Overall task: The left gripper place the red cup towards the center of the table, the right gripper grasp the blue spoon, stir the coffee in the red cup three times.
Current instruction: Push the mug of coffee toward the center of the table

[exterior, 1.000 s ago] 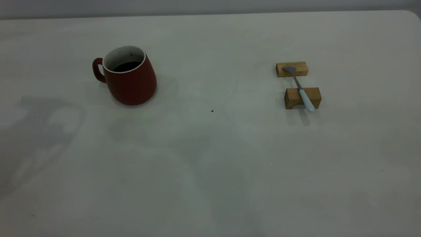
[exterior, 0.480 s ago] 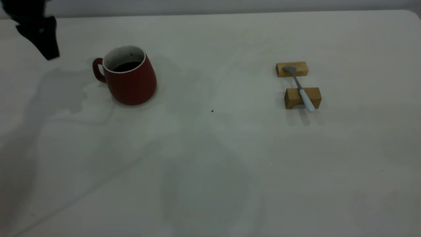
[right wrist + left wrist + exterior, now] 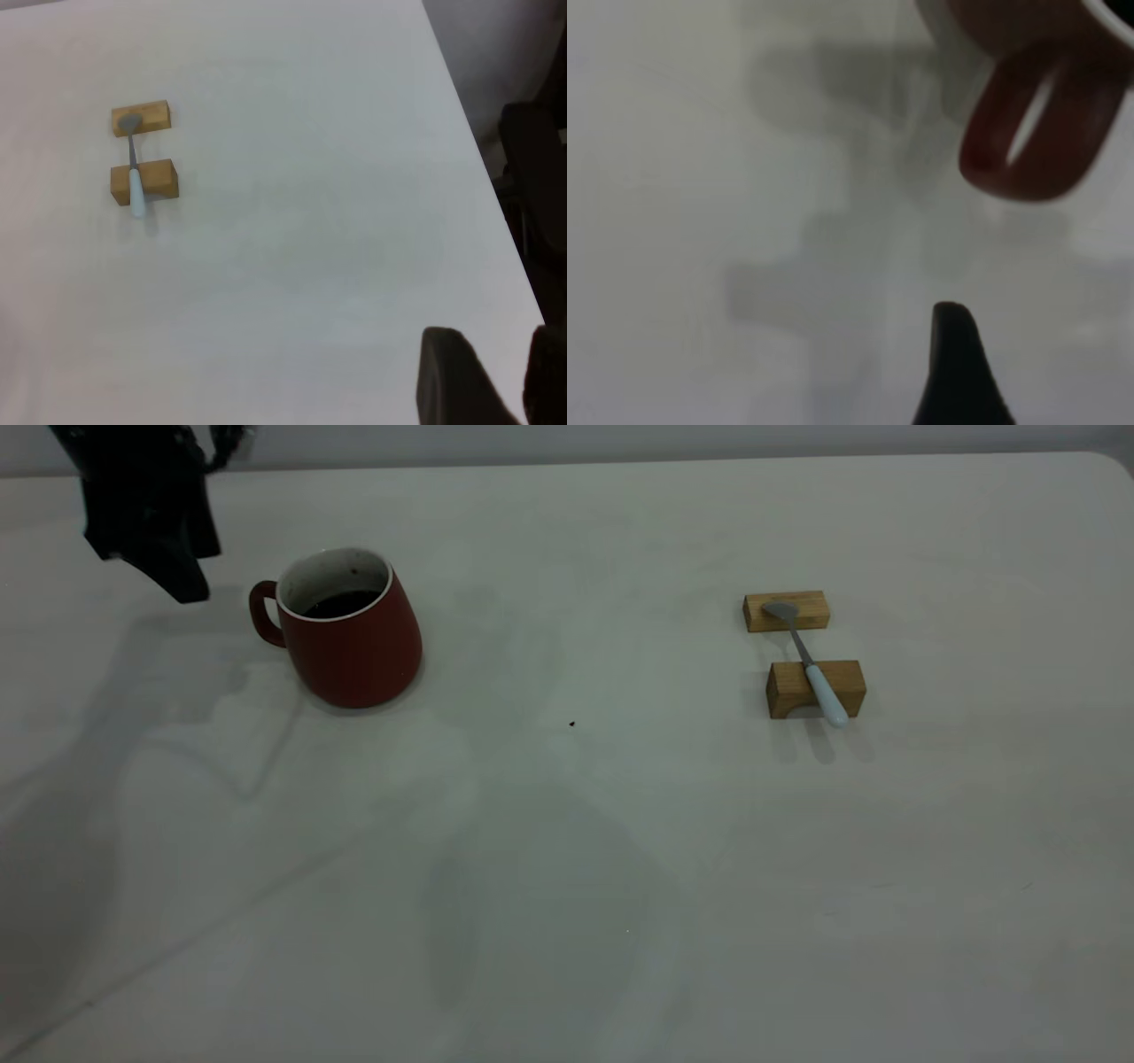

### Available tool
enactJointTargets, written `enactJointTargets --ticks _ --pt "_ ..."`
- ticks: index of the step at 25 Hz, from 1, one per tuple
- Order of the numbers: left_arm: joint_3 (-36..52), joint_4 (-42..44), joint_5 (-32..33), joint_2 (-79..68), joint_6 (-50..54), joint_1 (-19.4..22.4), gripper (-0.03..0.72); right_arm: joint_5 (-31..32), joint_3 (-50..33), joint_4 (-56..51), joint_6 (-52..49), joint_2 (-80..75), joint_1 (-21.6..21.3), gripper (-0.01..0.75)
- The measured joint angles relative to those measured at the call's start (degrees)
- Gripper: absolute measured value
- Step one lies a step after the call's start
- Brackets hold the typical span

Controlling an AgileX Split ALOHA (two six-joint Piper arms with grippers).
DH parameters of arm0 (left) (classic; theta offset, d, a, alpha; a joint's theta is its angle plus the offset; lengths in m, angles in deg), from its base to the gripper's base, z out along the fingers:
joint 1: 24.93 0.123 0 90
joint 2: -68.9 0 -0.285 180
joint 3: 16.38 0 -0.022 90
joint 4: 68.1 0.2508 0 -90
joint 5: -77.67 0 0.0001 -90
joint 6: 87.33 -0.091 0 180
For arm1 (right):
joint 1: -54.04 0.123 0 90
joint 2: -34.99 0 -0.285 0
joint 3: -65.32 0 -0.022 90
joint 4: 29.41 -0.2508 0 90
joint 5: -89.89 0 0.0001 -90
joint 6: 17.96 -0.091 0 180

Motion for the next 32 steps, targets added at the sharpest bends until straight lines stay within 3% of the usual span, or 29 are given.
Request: enactJointTargets --ticks 8,15,24,32 --pt "0.0 -5.9 -4.4 -2.6 -9.3 -1.9 0.551 0.0 0.0 0.0 0.0 0.0 0.0 0.240" --pt "0.0 -9.2 -4.9 -5.1 -11.2 -3.1 0.551 0.0 0.0 0.0 0.0 0.0 0.0 0.240" --pt "0.0 -17.4 -8.0 -5.2 -11.2 -10.4 0.551 0.0 0.0 0.0 0.0 0.0 0.0 0.240" --pt "0.0 -18.7 -10.9 -5.2 -11.2 -15.7 0.551 0.0 0.0 0.0 0.0 0.0 0.0 0.240"
